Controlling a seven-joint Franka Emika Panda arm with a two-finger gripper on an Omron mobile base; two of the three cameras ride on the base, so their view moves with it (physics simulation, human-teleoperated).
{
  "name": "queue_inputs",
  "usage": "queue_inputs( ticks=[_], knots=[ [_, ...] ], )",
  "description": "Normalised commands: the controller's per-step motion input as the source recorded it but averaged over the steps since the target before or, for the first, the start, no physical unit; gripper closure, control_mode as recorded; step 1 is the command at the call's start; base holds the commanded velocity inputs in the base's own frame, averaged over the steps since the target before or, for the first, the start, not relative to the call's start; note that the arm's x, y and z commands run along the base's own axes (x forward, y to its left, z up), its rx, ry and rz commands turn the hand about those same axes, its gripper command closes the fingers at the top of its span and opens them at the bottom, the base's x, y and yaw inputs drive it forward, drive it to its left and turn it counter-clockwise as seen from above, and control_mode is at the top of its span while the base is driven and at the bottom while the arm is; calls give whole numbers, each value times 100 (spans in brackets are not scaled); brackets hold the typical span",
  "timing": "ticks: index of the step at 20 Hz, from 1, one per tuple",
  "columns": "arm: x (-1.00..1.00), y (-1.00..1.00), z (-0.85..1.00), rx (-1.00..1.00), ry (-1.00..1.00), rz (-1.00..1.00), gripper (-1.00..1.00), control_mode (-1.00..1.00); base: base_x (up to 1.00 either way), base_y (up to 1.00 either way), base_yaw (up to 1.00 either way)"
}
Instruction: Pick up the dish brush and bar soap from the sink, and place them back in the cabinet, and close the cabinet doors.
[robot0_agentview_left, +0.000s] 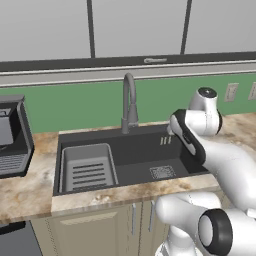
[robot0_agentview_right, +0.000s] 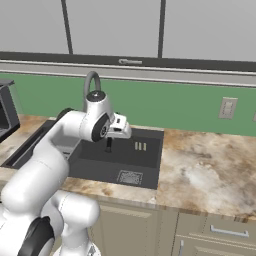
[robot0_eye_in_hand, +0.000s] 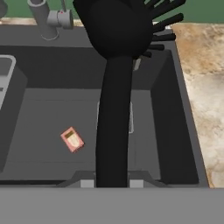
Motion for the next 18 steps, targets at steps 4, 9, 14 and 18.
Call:
queue_inputs(
  ticks=[4,9,14,18],
  knots=[
    [-7,0,24,0,0,-5,100,-100,0,0,0],
    [-12,0,25,0,0,-5,100,-100,0,0,0],
    [-14,0,22,0,0,-5,100,-100,0,0,0],
    [-17,0,16,0,0,-4,100,-100,0,0,0]
  ],
)
